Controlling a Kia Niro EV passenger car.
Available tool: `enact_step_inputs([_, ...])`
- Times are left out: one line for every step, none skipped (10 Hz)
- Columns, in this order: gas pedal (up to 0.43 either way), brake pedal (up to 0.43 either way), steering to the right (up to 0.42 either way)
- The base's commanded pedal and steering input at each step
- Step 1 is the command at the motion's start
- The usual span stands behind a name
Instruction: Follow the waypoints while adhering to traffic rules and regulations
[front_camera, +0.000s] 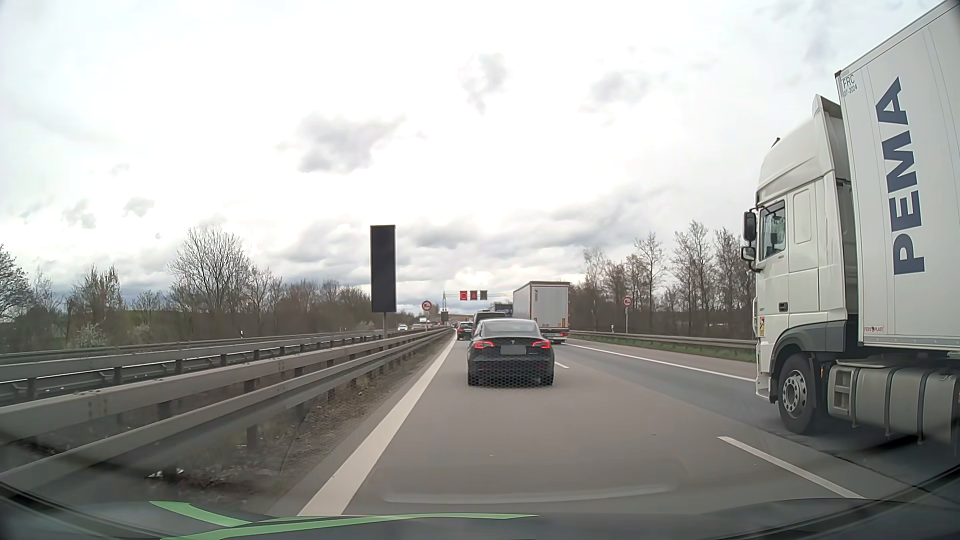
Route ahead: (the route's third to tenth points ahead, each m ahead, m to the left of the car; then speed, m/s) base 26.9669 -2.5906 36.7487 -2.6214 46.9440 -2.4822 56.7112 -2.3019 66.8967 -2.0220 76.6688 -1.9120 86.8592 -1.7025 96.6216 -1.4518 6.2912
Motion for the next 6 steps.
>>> enact_step_inputs([0.039,0.0,-0.002])
enact_step_inputs([0.028,0.0,-0.002])
enact_step_inputs([0.028,0.0,-0.002])
enact_step_inputs([0.028,0.0,-0.002])
enact_step_inputs([0.028,0.0,-0.002])
enact_step_inputs([0.028,0.0,-0.002])
